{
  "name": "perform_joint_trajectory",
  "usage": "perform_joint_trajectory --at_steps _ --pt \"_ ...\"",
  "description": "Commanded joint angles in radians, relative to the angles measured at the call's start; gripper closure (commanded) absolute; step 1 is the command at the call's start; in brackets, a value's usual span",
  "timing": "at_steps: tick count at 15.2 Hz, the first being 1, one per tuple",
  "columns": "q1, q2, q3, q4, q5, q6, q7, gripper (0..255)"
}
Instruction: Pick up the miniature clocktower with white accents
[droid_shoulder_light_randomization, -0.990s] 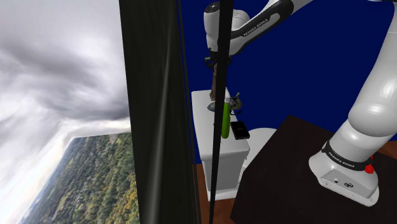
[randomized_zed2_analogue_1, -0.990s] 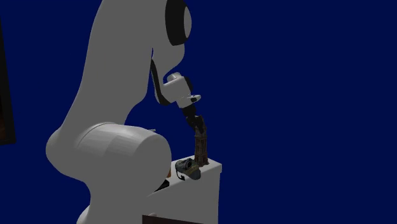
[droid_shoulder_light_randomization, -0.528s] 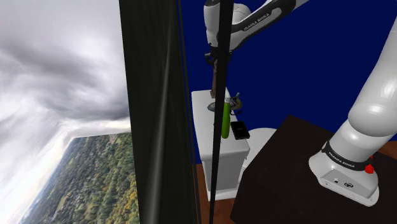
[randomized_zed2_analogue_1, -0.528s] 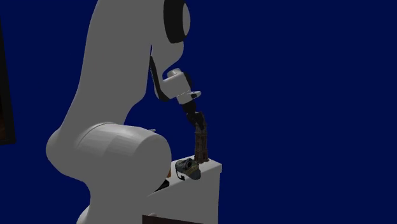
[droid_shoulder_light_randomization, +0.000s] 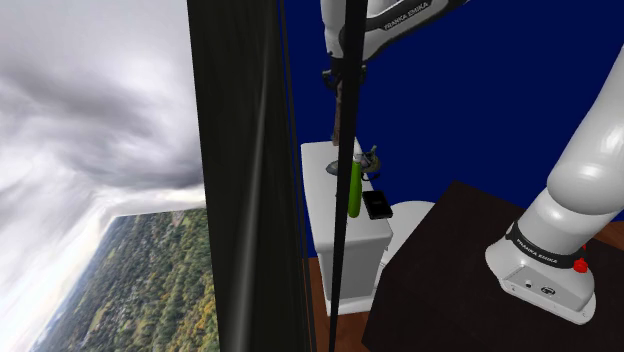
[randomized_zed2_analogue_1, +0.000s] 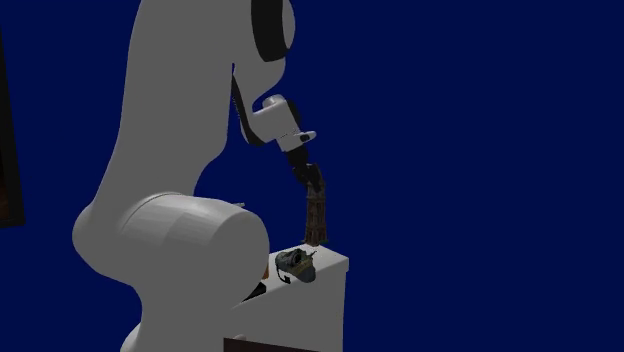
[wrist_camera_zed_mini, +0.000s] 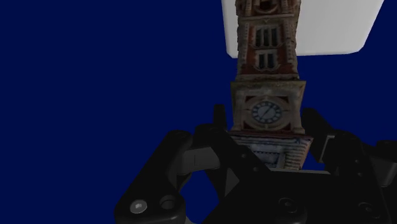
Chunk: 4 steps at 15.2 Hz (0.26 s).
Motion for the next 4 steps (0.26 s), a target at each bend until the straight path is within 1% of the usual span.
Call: perform_joint_trajectory --at_steps 1,4 --pt "0.001 -0.009 0.003 0.016 0.010 -0.022 -0.012 255" --pt "0.001 -0.014 0.004 0.025 0.015 -0.034 -0.019 255"
